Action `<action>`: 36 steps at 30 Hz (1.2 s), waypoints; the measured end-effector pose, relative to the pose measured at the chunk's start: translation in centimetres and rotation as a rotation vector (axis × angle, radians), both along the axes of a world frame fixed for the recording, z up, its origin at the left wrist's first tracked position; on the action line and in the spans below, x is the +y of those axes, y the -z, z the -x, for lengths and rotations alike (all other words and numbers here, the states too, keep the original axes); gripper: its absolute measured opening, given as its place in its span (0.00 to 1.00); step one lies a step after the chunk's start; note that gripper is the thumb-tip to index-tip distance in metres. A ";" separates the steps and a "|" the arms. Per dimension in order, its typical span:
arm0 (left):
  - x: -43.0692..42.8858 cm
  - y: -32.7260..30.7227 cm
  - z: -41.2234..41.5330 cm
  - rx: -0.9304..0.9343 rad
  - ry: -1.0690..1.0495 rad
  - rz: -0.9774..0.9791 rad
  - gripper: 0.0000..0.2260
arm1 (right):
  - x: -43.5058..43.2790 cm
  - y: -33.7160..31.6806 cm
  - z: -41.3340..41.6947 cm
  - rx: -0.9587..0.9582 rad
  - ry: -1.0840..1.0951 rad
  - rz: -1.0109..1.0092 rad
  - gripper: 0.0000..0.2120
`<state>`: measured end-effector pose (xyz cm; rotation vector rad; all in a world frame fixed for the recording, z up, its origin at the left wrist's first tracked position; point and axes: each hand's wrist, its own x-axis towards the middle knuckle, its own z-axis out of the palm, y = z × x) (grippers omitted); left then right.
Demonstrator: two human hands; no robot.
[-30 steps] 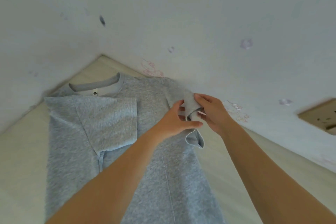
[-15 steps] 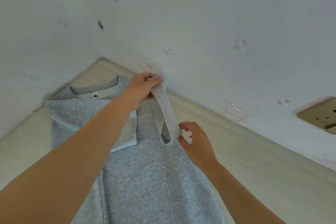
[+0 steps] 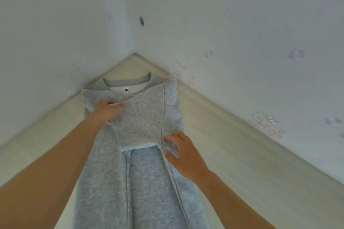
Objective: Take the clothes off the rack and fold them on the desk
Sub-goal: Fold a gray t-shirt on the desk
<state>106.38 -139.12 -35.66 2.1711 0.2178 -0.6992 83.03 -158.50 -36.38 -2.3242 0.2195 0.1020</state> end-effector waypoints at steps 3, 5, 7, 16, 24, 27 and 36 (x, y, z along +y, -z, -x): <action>-0.3 0.0 0.8 0.053 -0.121 0.138 0.31 | 0.0 0.4 -0.1 0.050 0.029 -0.004 0.20; -0.4 0.1 1.1 0.116 -0.128 0.207 0.25 | 0.2 0.3 -0.2 0.120 0.057 0.022 0.25; -0.6 -0.2 1.6 0.132 -0.085 0.245 0.14 | 0.6 0.1 -0.5 0.162 0.051 0.095 0.24; 3.2 -2.1 -1.0 -0.444 -0.187 0.046 0.16 | 5.5 -2.7 -1.1 0.000 -0.090 -0.080 0.24; 6.8 0.4 2.2 -0.002 -0.228 0.183 0.31 | 6.9 -0.3 -0.9 0.228 -0.099 0.008 0.27; 8.2 -0.2 3.6 0.060 0.109 0.159 0.40 | 7.5 -0.5 0.0 0.263 -0.058 0.044 0.27; 8.4 -1.1 4.6 0.079 -0.111 0.347 0.19 | 10.0 -1.9 5.4 0.517 -0.034 0.180 0.45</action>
